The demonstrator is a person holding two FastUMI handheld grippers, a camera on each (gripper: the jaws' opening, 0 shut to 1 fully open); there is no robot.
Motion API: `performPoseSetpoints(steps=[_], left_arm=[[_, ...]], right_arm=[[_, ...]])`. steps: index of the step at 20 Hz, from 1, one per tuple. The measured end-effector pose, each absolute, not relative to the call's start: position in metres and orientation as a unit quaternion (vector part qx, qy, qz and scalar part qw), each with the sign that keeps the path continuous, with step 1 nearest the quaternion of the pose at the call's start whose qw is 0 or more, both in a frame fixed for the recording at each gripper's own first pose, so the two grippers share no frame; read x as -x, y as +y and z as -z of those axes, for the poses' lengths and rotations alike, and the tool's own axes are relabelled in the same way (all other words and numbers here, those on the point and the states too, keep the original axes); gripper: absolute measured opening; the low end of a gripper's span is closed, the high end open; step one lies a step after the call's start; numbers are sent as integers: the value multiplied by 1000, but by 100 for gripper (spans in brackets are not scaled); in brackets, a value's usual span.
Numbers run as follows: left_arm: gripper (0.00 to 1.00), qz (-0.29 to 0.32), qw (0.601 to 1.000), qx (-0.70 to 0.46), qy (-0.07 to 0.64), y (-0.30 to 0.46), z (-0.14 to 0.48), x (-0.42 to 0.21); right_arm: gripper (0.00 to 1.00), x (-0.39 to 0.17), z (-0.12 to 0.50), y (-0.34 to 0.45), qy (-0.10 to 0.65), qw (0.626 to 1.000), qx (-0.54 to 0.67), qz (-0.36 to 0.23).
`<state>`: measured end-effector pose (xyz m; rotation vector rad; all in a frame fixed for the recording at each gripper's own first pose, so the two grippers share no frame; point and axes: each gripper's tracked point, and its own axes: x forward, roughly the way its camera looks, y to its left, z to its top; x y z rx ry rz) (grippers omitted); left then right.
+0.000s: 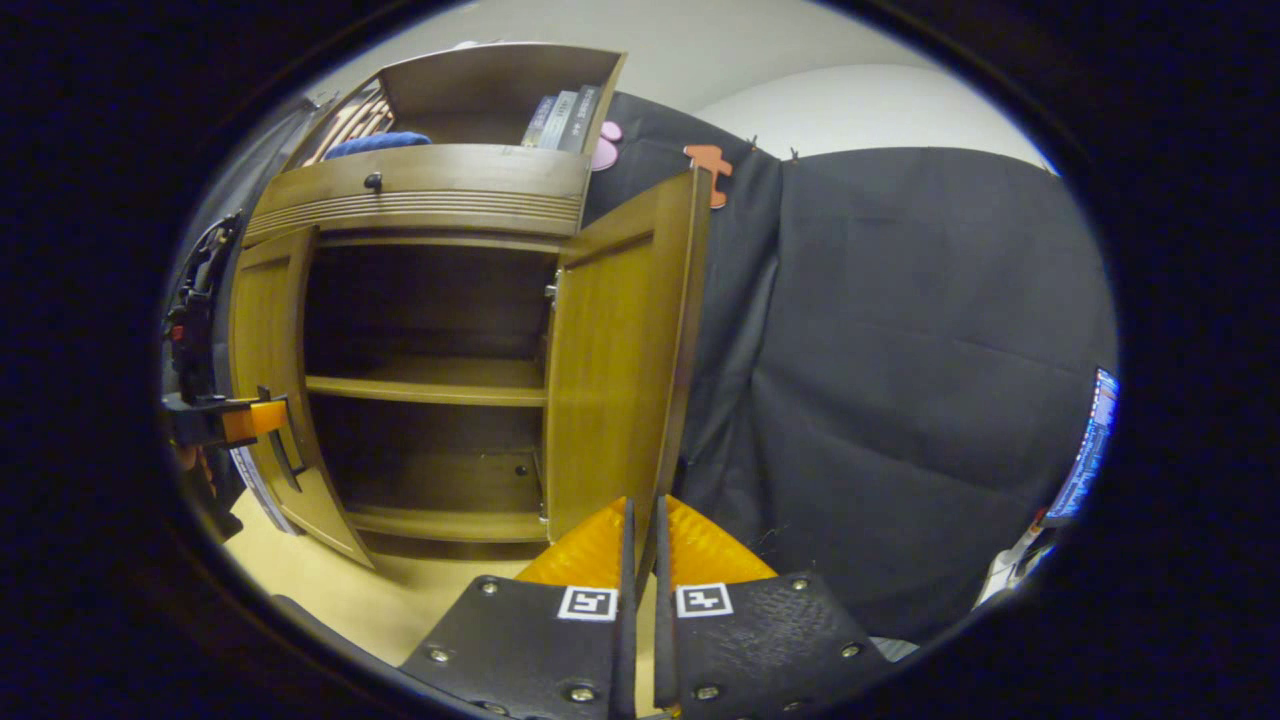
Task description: Open the right door of the double-door shoe cabinet with the right hand, and open the left door with the left hand.
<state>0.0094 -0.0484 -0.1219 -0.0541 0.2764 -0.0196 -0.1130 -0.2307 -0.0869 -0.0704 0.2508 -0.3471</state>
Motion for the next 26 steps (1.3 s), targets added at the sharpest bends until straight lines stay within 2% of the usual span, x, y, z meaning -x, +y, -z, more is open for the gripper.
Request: performPoseSetpoints(steps=[13,26], left_arm=[[31,-2,990,58,131,-25,111,51],[31,-29,989,68,131,4,105,90]], right_arm=[[7,68,105,-161,133,989,27,66],[7,49,120,-109,143,989,20,-4]])
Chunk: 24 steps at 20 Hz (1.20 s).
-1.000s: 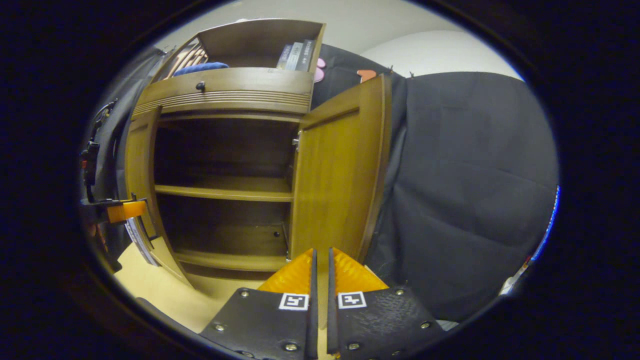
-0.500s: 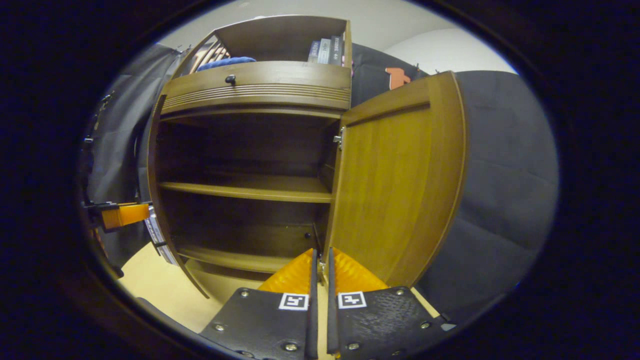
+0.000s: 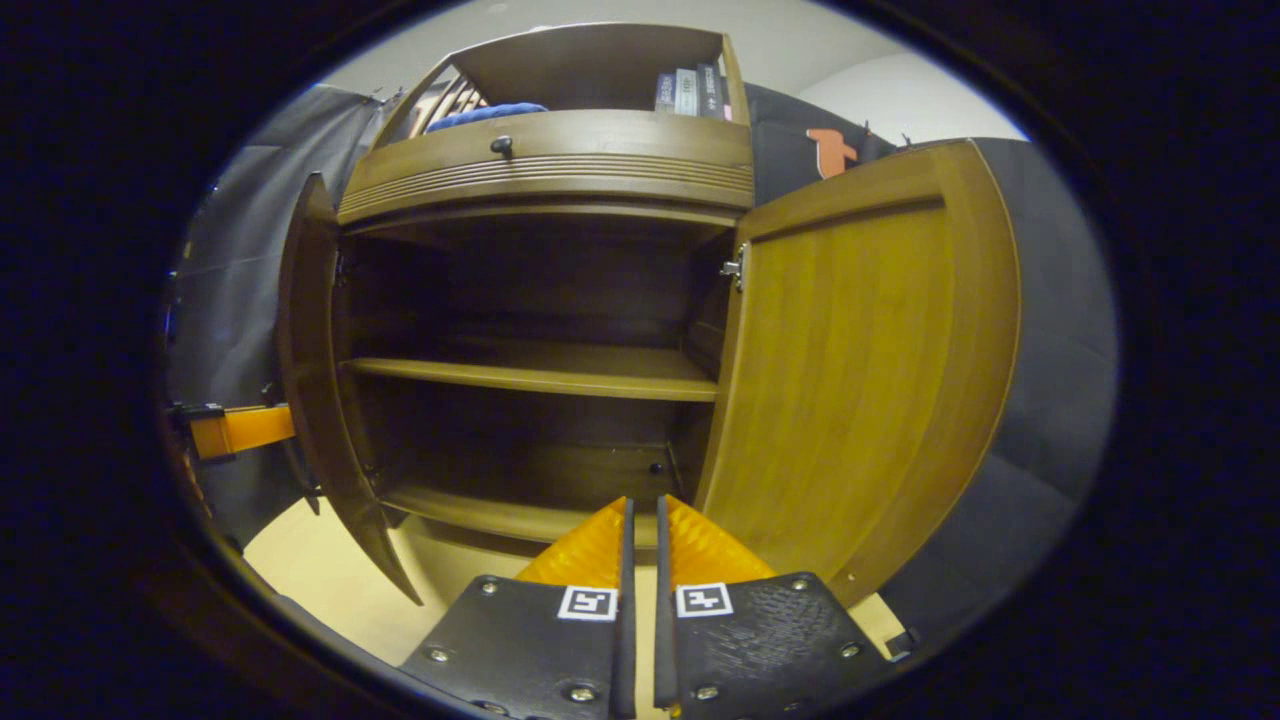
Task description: Open the right door of the double-door shoe cabinet with the right hand, and open the left door with the left hand.
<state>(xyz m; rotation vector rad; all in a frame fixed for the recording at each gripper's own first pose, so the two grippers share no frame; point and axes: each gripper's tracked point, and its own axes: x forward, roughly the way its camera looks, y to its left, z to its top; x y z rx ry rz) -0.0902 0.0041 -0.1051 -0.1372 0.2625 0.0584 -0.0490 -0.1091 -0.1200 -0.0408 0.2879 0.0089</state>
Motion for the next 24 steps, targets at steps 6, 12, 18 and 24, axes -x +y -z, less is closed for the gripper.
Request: performPoseSetpoints(steps=[6,12,18,24], left_arm=[[34,-50,988,71,130,17,102,105],[32,-79,987,62,127,33,99,119],[32,-120,984,44,126,53,94,135],[29,-165,978,35,121,80,90,149]], right_arm=[[7,39,125,-84,147,988,21,-41],[7,26,128,-63,148,986,24,-74],[7,16,132,-46,150,983,24,-106],[7,14,135,-33,153,978,27,-138]])
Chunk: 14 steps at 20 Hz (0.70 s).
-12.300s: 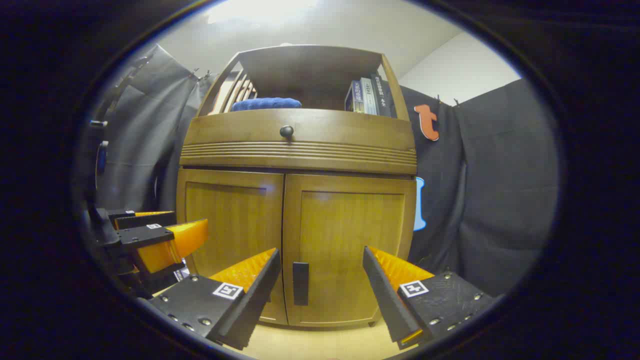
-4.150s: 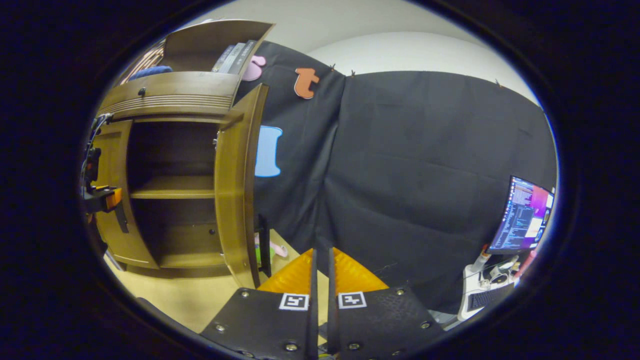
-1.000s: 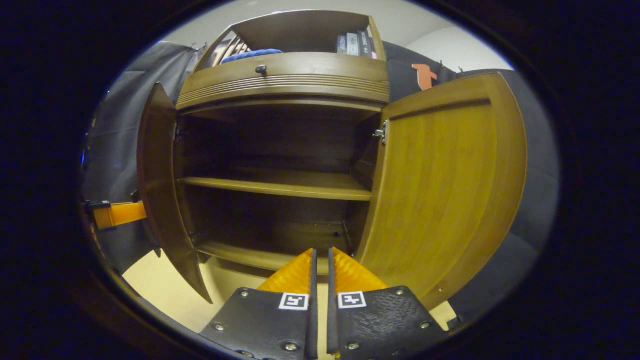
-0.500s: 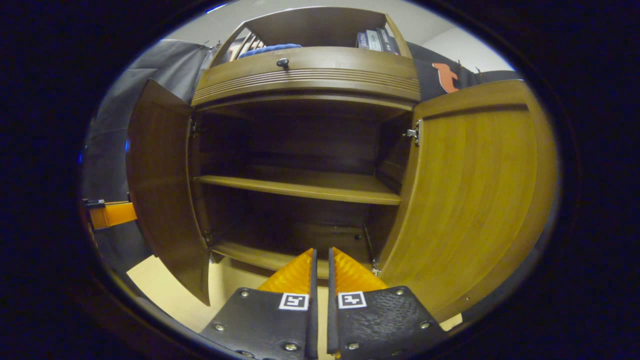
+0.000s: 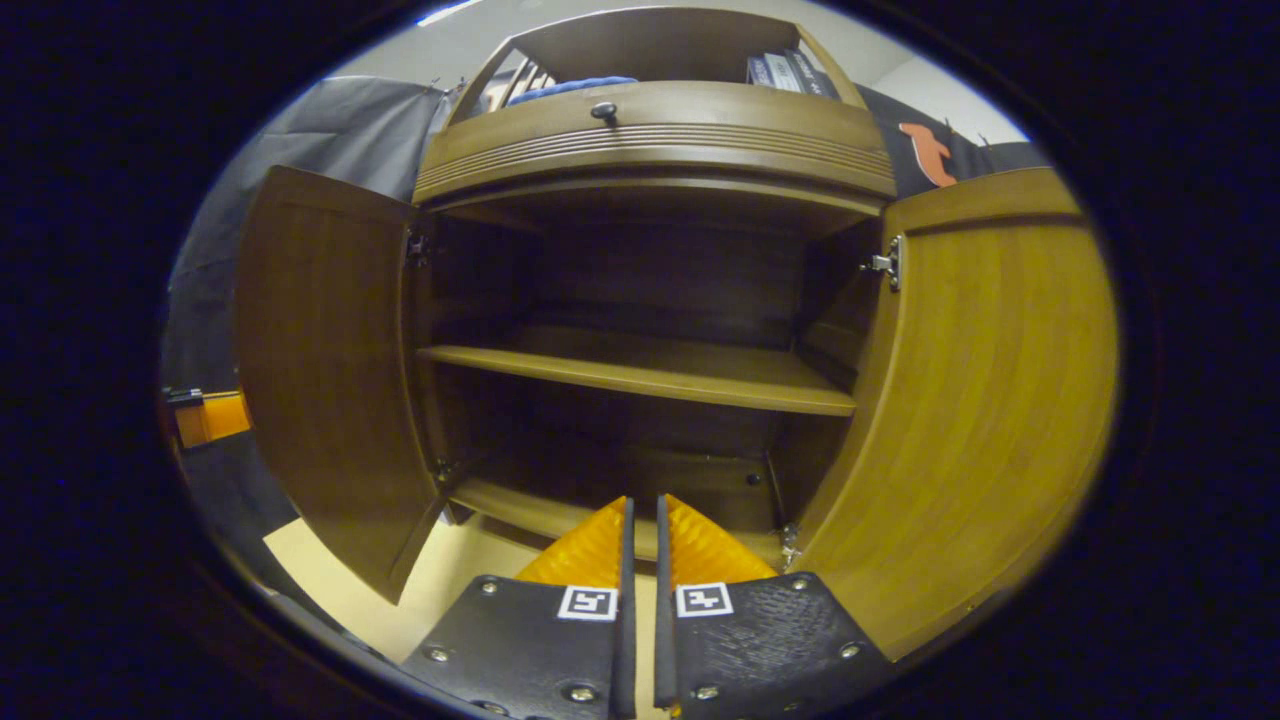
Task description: Open the right door of the double-door shoe cabinet with the right hand, and open the left door with the left hand.
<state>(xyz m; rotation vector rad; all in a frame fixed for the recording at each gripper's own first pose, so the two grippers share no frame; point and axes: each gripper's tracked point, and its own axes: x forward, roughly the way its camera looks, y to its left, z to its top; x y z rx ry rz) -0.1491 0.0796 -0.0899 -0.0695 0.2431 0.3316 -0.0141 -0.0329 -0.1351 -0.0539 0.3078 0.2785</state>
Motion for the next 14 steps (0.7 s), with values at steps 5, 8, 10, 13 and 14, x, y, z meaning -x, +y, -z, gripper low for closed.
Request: performPoseSetpoints(steps=[5,8,10,13,14], left_arm=[[28,-168,978,26,119,84,89,151],[28,-164,979,33,116,86,88,152],[28,-160,980,32,116,88,88,152],[27,-161,980,24,116,93,88,154],[28,-160,980,24,115,95,88,155]], right_arm=[[7,11,137,-18,153,976,29,-152],[7,12,136,-20,153,976,28,-152],[3,12,136,-22,154,976,29,-150],[7,11,136,-22,155,976,27,-148],[7,11,135,-21,155,976,26,-148]])
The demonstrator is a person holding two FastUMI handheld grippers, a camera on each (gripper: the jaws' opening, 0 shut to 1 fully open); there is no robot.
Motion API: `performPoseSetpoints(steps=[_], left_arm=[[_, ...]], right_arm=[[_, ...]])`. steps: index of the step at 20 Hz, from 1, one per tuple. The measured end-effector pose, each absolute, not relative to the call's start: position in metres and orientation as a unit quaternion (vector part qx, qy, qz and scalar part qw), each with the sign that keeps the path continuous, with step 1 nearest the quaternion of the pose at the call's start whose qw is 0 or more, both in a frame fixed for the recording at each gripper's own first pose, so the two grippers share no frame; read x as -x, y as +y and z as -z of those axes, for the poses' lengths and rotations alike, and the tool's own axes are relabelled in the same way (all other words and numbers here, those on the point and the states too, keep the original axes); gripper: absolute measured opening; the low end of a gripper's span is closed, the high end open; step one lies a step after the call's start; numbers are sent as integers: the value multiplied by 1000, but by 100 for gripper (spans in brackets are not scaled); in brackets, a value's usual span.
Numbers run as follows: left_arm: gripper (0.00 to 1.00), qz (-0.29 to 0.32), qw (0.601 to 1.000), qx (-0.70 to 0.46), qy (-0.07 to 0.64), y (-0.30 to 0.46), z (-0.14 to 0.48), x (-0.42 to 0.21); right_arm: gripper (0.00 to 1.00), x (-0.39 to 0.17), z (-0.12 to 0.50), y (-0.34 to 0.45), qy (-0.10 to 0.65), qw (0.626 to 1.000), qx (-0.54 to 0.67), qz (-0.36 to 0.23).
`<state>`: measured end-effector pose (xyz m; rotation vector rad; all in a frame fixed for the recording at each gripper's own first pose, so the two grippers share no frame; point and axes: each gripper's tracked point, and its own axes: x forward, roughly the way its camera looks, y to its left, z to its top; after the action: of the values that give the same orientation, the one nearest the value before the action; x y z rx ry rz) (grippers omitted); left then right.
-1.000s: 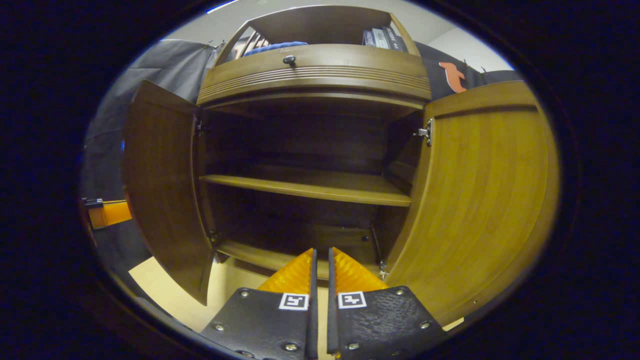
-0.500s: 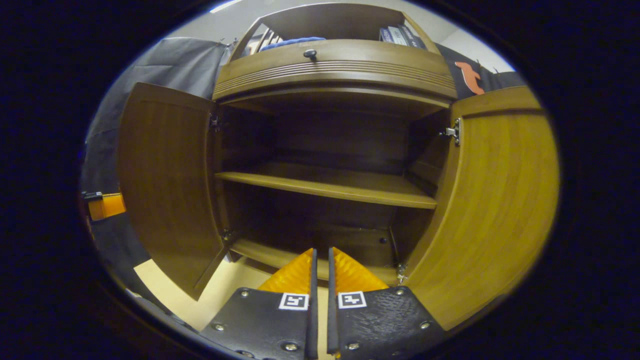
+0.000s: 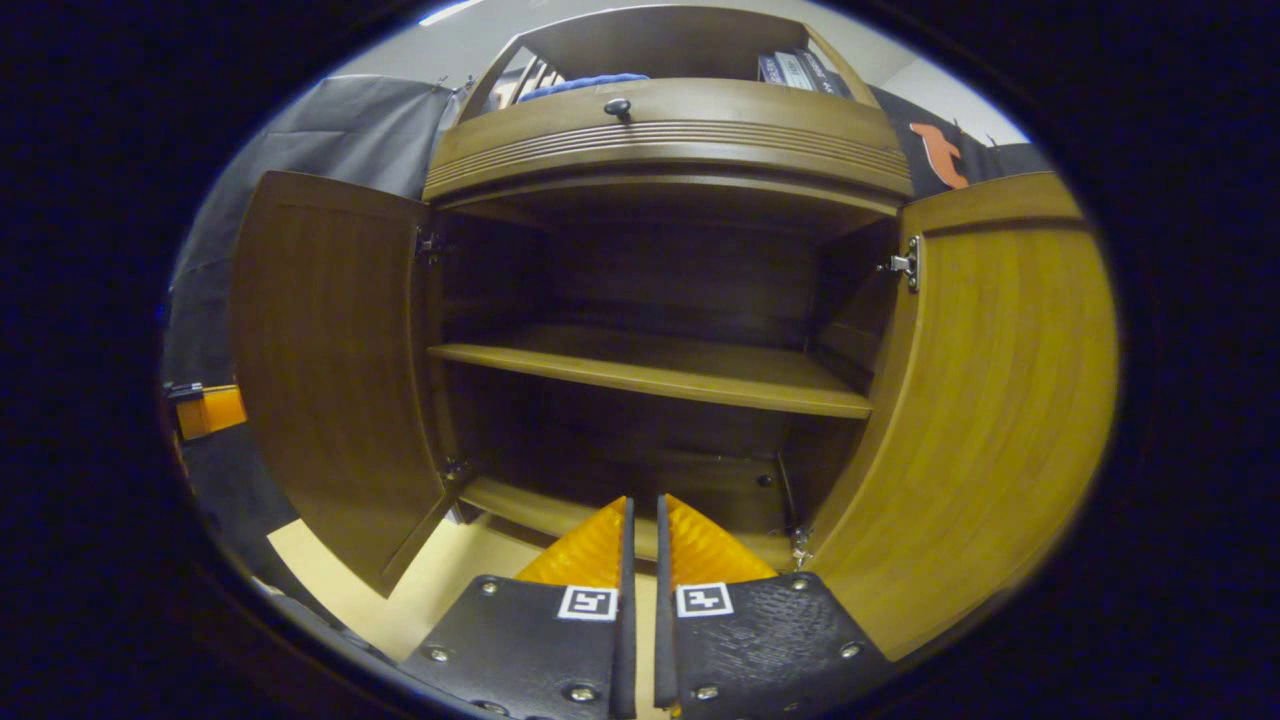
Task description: Open the right door of the double-door shoe cabinet with the right hand, and open the left door with the left hand.
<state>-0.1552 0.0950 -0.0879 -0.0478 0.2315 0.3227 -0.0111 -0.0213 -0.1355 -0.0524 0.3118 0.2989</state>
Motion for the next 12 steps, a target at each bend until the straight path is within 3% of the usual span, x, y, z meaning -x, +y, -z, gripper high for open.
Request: performPoseSetpoints(steps=[6,7,12], left_arm=[[27,-171,978,19,115,116,86,161],[23,-178,977,17,115,122,86,162],[26,-193,975,28,111,139,85,168]], right_arm=[[7,11,135,-14,154,975,29,-154],[7,11,135,-12,155,975,28,-156],[7,10,136,0,153,974,32,-166]])
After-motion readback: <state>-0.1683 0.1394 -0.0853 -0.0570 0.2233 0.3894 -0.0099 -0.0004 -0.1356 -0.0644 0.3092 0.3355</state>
